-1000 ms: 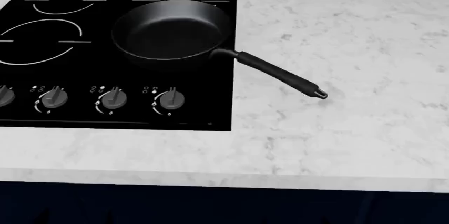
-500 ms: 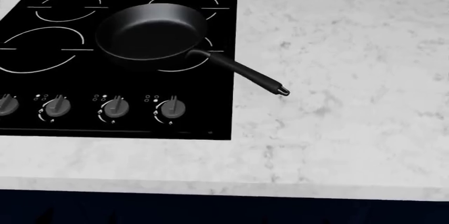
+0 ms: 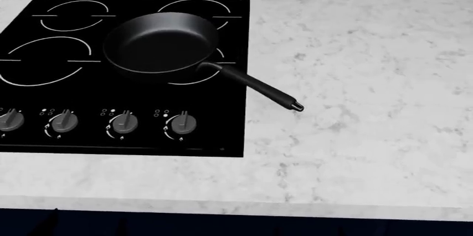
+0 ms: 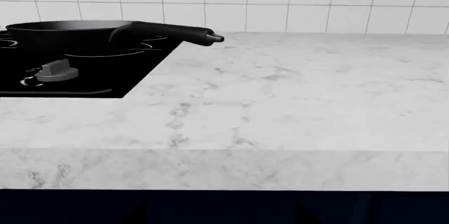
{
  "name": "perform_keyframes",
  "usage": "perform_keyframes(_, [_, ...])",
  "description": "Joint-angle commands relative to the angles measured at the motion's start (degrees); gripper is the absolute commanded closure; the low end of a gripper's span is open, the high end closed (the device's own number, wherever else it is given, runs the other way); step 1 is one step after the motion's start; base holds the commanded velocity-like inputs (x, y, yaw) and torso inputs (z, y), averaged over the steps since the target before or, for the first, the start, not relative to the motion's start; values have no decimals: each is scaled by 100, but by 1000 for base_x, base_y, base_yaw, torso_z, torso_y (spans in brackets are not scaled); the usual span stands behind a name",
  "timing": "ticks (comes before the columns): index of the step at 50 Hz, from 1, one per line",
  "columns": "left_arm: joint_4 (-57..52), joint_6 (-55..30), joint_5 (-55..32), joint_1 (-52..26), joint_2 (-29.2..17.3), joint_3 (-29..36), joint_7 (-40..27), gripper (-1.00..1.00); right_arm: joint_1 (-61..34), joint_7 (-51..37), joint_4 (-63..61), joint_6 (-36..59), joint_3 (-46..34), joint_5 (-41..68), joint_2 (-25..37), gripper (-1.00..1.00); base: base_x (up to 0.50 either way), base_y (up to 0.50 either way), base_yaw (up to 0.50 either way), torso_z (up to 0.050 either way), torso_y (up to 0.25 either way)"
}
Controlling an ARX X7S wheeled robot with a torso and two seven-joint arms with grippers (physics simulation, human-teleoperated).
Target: Pick the tomato from the plate and place it in the pan.
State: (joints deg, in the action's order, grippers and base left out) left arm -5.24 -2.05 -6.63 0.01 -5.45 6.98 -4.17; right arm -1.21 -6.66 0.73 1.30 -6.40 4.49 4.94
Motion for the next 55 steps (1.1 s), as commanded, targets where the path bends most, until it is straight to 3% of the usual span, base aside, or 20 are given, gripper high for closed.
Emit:
perform_keyframes(1, [69,115,69,26,-42,78,-229,-100,23,-39,-19,90,-52,201,70,-100,0,0,0,0,0])
perform_keyframes(4, [19,50,-95,3,-115,119,-79,-100,30,-18,-19,65,-121,162,130,-100,0,0,0,41,0])
perform_keyframes(7, [-490,-290,-616,45,-196,-167,-79,-100,68,68,-718,718,-136,318,301,-100,0,0,0,17,0])
perform_keyframes(10, [-2137,-1724,-1473,-18,-701,-583,-264,-100,49,105,-2338,1941,-125,370,721,-100,0,0,0,0,0])
perform_keyframes(12, [-2860,-2859,-2826,-391,-994,-1340,-405,-100,-115,324,-3170,2750,29,779,997,-100,0,0,0,0,0])
perform_keyframes(15, [-3225,-3634,-3466,-914,-1558,-1768,-852,-100,-815,224,-3507,3692,443,1056,1193,-100,0,0,0,0,0])
perform_keyframes(16, [-3375,-4042,-3982,-1091,-1667,-1953,-1021,-100,-1017,340,-3701,3877,428,1127,1351,-100,0,0,0,0,0])
perform_keyframes(20, [-3692,-4648,-4598,-1590,-1947,-2128,-1406,-100,-1570,388,-3959,4443,629,1413,1468,-100,0,0,0,0,0])
perform_keyframes(31, [-3873,-4850,-4689,-1735,-2227,-2016,-1409,-100,-1676,205,-4059,4456,586,1278,1495,-100,0,22,0,0,0])
perform_keyframes(49, [-3912,-4678,-4496,-1488,-2255,-2006,-1412,-100,-1208,196,-4357,4033,-54,826,1780,-100,0,500,0,0,0])
perform_keyframes(55, [-3918,-4573,-4393,-1386,-2229,-1963,-1374,-100,-1373,41,-4275,4123,56,778,1729,-100,0,500,0,0,0])
